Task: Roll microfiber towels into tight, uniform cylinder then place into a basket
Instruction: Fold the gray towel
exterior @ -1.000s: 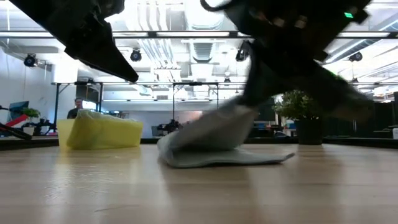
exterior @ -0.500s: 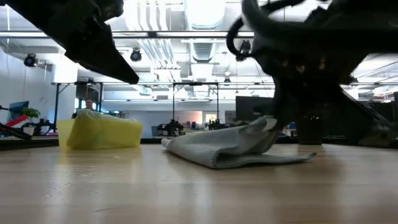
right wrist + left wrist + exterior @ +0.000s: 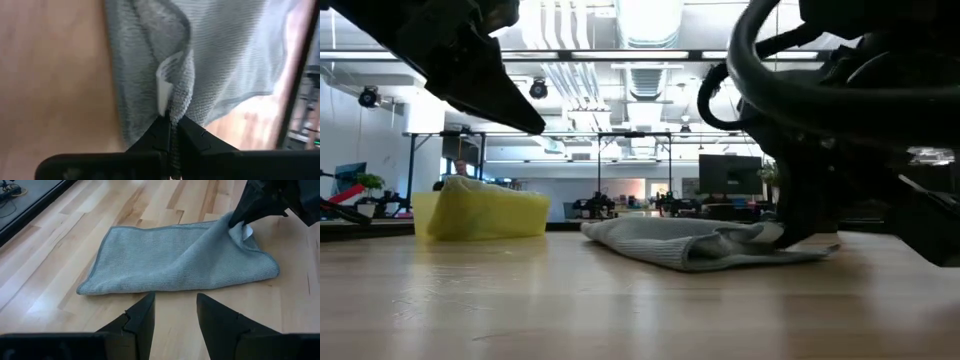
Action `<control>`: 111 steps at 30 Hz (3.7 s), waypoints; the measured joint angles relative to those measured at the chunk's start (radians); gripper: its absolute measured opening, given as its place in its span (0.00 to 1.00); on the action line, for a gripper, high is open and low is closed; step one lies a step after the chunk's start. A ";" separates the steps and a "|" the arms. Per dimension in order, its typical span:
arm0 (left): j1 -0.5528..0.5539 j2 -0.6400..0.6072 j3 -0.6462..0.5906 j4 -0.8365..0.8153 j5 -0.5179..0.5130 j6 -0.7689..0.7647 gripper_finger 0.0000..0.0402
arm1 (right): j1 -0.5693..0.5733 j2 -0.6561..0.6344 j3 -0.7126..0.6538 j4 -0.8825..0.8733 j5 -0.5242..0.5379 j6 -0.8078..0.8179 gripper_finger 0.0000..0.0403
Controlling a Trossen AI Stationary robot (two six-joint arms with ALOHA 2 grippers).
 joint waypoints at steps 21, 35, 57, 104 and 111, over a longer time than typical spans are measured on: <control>0.000 0.000 0.000 0.004 0.014 0.000 0.32 | 0.012 -0.008 -0.023 0.000 -0.026 0.106 0.11; 0.001 0.000 -0.003 0.017 0.019 0.000 0.32 | 0.057 -0.065 -0.025 0.028 -0.046 0.166 0.11; 0.000 0.000 -0.010 0.025 0.021 0.000 0.32 | 0.063 -0.071 -0.098 0.088 -0.061 0.229 0.23; 0.275 0.456 0.093 0.770 0.004 0.387 0.32 | 0.120 -0.079 -0.104 0.102 -0.048 0.174 0.37; 0.361 0.440 0.207 0.752 0.210 0.474 0.32 | 0.162 -0.079 -0.103 0.117 -0.056 0.163 0.32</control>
